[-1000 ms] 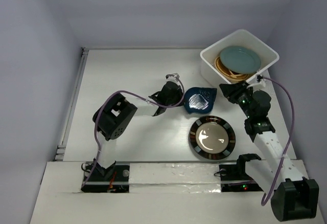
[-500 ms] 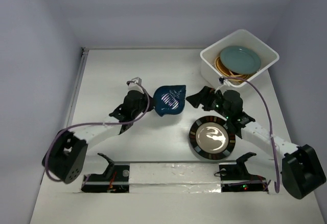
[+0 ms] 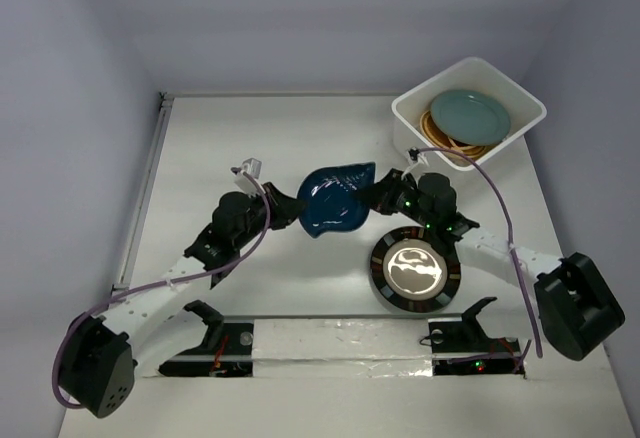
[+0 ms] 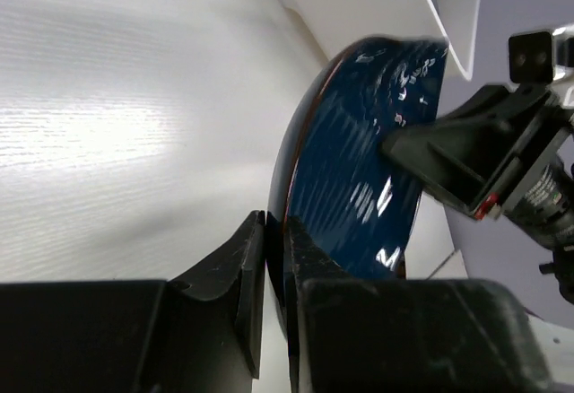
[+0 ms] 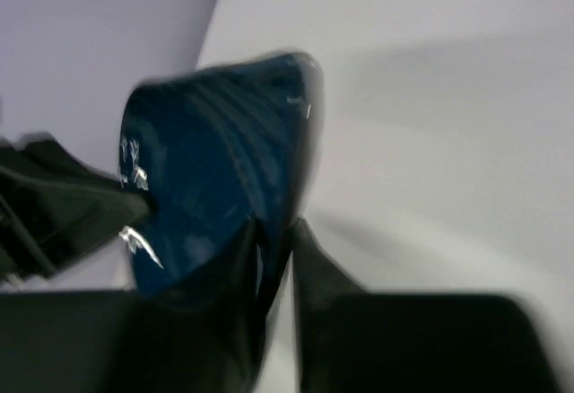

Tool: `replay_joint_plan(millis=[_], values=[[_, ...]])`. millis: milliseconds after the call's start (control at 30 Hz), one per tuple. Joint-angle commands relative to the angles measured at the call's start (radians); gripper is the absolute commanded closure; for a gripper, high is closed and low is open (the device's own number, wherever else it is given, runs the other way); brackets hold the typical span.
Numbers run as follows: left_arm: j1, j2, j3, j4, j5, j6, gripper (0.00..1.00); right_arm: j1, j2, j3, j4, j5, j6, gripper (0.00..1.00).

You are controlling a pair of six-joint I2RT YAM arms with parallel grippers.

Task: Place the plates into the plastic bin on the countertop

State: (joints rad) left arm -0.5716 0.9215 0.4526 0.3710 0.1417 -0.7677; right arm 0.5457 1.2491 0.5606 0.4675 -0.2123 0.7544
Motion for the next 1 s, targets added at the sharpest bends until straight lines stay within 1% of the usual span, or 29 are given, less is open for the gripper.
replay_joint_plan(millis=[0,33,67,100,133,167,200,233,300,333,400,433,467,533,567,600,700,733,767,833,867,967], values=[[0.004,-0.041,0.02,0.161,0.121,-0.064,1.0,0.007,-0.026,0.042,0.138,-0.015,0.046,0.95],[0.004,-0.047,0.017,0.157,0.13,-0.059,0.99,0.007,-0.036,0.048,0.129,0.011,0.052,1.0],[0.004,-0.052,0.015,0.152,0.131,-0.053,0.88,0.007,-0.063,0.058,0.105,0.037,0.053,1.0],[0.004,-0.056,0.014,0.143,0.128,-0.047,0.81,0.007,-0.08,0.085,0.079,0.065,0.045,1.0],[0.004,-0.067,0.014,0.111,0.113,-0.03,0.75,-0.003,-0.098,0.106,0.009,0.124,0.016,1.0],[0.004,-0.072,0.015,0.089,0.105,-0.018,0.62,-0.015,-0.137,0.133,-0.038,0.154,0.002,1.0],[0.004,-0.072,0.014,0.071,0.098,-0.007,0.59,-0.033,-0.155,0.186,-0.079,0.184,-0.015,1.0],[0.004,-0.07,0.009,0.042,0.085,0.008,0.57,-0.09,-0.175,0.212,-0.139,0.226,-0.048,1.0],[-0.01,-0.056,-0.002,0.042,0.087,0.013,0.49,-0.174,-0.209,0.261,-0.18,0.255,-0.07,1.0],[-0.022,-0.027,-0.011,0.054,0.093,0.013,0.47,-0.276,-0.211,0.315,-0.219,0.237,-0.081,1.0],[-0.063,0.02,-0.006,0.065,0.09,0.015,0.45,-0.366,-0.183,0.376,-0.265,0.225,-0.095,1.0],[-0.121,0.072,0.0,0.083,0.067,0.015,0.45,-0.403,-0.166,0.434,-0.303,0.232,-0.101,1.0],[-0.151,0.101,0.004,0.097,0.055,0.011,0.45,-0.471,-0.149,0.461,-0.319,0.228,-0.112,1.0],[-0.219,0.184,0.023,0.127,0.017,0.01,0.45,-0.529,-0.09,0.51,-0.354,0.237,-0.118,1.0],[-0.24,0.216,0.032,0.132,0.006,0.011,0.45,-0.587,-0.068,0.556,-0.366,0.235,-0.118,1.0],[-0.257,0.244,0.043,0.134,-0.007,0.021,0.45,-0.616,-0.042,0.579,-0.383,0.225,-0.109,1.0],[-0.318,0.411,0.124,0.123,-0.036,0.059,0.43,-0.702,0.079,0.651,-0.417,0.211,-0.086,1.0],[-0.327,0.446,0.145,0.111,-0.034,0.07,0.43,-0.719,0.079,0.676,-0.432,0.177,-0.086,1.0],[-0.336,0.447,0.164,0.111,-0.031,0.08,0.42,-0.733,0.14,0.703,-0.446,0.169,-0.087,1.0],[-0.355,0.569,0.207,0.1,-0.016,0.099,0.42,-0.756,0.2,0.777,-0.487,0.151,-0.102,1.0],[-0.369,0.597,0.219,0.105,-0.008,0.1,0.4,-0.756,0.257,0.801,-0.515,0.155,-0.108,1.0],[-0.39,0.675,0.248,0.138,0.018,0.093,0.39,-0.767,0.318,0.855,-0.547,0.156,-0.116,1.0]])
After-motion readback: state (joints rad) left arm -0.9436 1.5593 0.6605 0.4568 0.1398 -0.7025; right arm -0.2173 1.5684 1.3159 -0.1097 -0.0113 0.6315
